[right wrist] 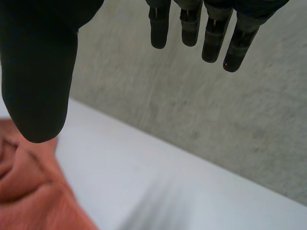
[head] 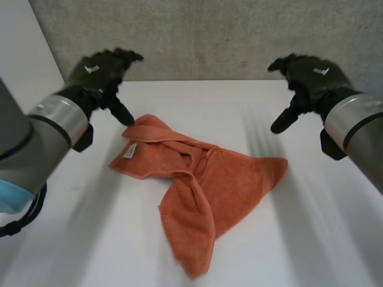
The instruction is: Fold the laundry
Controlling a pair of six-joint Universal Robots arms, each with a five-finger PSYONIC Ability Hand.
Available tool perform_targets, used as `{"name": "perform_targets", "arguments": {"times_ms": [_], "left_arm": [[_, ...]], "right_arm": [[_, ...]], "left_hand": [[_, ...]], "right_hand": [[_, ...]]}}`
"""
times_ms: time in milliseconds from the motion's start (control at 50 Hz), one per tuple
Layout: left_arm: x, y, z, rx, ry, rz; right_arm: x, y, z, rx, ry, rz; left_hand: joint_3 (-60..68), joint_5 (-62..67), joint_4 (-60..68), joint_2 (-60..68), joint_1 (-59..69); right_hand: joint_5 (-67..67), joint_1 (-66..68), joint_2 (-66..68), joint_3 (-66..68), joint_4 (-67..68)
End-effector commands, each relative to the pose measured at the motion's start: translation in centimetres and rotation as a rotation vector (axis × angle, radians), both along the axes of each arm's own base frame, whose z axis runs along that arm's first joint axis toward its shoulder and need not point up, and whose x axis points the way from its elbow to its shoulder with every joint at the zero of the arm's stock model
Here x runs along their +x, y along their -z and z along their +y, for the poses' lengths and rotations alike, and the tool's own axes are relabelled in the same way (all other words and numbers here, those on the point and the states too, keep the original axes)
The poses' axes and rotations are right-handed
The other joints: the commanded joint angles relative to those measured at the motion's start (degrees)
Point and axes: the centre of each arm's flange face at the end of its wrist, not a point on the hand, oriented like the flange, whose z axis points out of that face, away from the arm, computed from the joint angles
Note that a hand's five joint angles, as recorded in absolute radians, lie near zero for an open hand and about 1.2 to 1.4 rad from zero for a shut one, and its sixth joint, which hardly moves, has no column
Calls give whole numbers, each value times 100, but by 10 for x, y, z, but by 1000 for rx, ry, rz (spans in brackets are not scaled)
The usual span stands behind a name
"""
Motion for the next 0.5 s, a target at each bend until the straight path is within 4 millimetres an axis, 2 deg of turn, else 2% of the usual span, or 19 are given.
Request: {"name": "perform_targets", "arguments": {"times_ms": [20, 100, 120, 160, 200, 280, 320, 380, 420, 440, 480, 500], "left_arm": [[-14, 51, -16, 11, 27, -179], [-20, 76, -29, -7, 36, -239], [-20, 76, -29, -7, 36, -239], [-23, 84, -33, -10, 42, -249], [-26, 98, -42, -8, 43, -260], [-29, 109, -46, 12, 49, -269], [-29, 114, -47, 23, 52, -274], [-28, 119, -44, 52, 56, -285], [-27, 122, -26, 118, 82, -314], [-27, 122, -26, 118, 82, -314], [-25, 117, -6, 175, 108, -333], [-25, 117, -6, 175, 108, -334]], "right_arm": [[10, 42, -8, 47, -84, 182], [20, 67, -4, 81, -139, 248], [20, 67, -4, 82, -139, 248], [27, 82, 2, 117, -172, 263], [30, 90, 5, 138, -185, 267], [38, 103, 13, 177, -214, 275], [47, 112, 24, 232, -235, 242], [49, 114, 27, 267, -231, 201], [50, 115, 30, 346, -204, 105], [50, 115, 30, 346, -204, 104], [49, 116, 34, 412, -194, 42], [49, 116, 34, 412, -194, 42]], "left_hand": [[209, 159, 215, 219, 182], [310, 260, 316, 320, 283], [310, 260, 316, 320, 284], [512, 462, 518, 522, 485], [713, 663, 719, 723, 687], [949, 900, 955, 959, 923], [966, 916, 972, 976, 940], [1168, 1118, 1174, 1178, 1141], [1319, 1269, 1324, 1329, 1292], [1319, 1270, 1325, 1329, 1293], [1520, 1471, 1526, 1530, 1494], [1521, 1472, 1527, 1531, 1495]], "right_hand": [[-214, 14, -61, -26, -135], [-63, 165, 90, 126, 16], [-63, 165, 90, 126, 16], [-13, 216, 141, 176, 67], [-13, 216, 141, 176, 67], [-13, 216, 141, 176, 67], [-13, 216, 141, 176, 67], [-13, 216, 141, 176, 67], [-29, 199, 124, 159, 50], [-29, 199, 124, 159, 50], [-29, 199, 124, 159, 50], [-29, 199, 124, 159, 50]]}}
